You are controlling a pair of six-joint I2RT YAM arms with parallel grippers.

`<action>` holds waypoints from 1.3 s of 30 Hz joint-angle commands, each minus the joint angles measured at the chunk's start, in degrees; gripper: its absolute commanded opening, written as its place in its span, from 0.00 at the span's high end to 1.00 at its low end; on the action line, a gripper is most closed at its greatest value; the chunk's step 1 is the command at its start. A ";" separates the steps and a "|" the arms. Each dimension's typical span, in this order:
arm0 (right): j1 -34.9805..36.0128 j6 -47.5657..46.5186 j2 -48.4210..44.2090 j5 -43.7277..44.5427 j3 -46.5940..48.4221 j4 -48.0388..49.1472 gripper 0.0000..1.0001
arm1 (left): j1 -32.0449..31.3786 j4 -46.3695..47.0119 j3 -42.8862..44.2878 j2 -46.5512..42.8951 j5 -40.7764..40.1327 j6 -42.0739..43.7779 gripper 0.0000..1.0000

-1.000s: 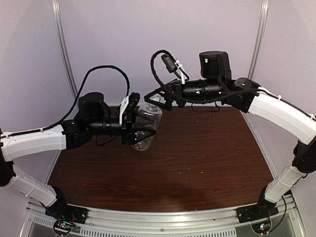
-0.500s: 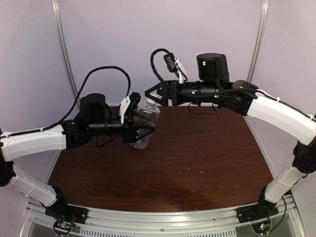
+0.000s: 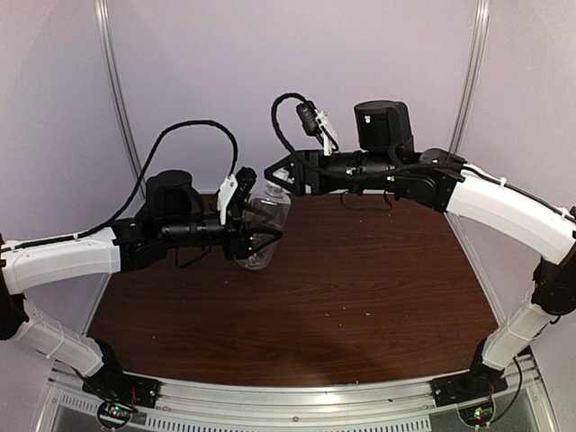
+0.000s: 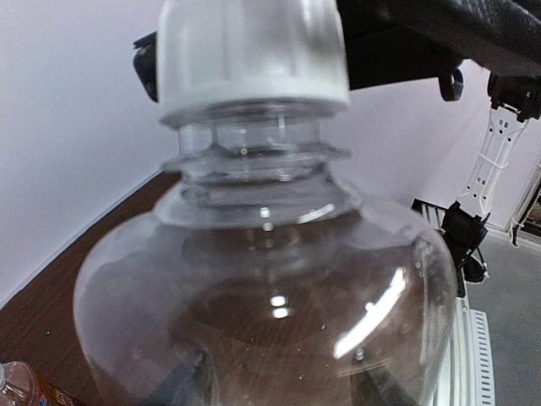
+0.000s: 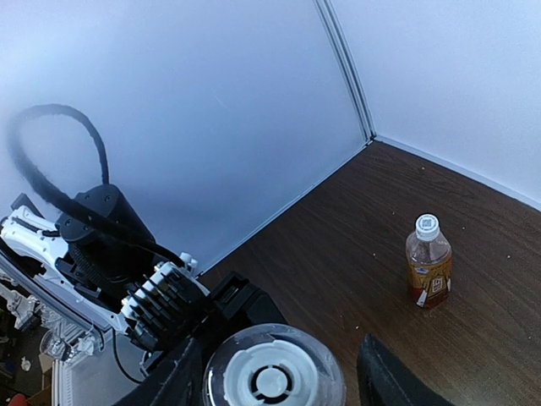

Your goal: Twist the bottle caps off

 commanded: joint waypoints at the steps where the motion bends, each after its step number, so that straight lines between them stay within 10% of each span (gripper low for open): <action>1: 0.51 0.08 0.47 0.79 -0.82 1.08 0.43 | 0.36 1.55 1.46 -1.34 -0.79 -0.47 0.72; 20: -1.87 -11.91 -2.94 -8.08 -3.29 2.08 0.90 | 0.42 6.56 -0.67 -2.98 5.87 0.61 0.72; 31: -6.09 -36.16 -1.04 -41.72 3.77 -13.62 0.77 | 0.37 13.17 -0.13 -2.71 31.02 -1.16 0.68; 39: -7.40 -37.52 0.83 -44.10 6.42 -16.76 0.67 | 0.37 12.18 0.94 -2.07 32.71 -2.07 0.73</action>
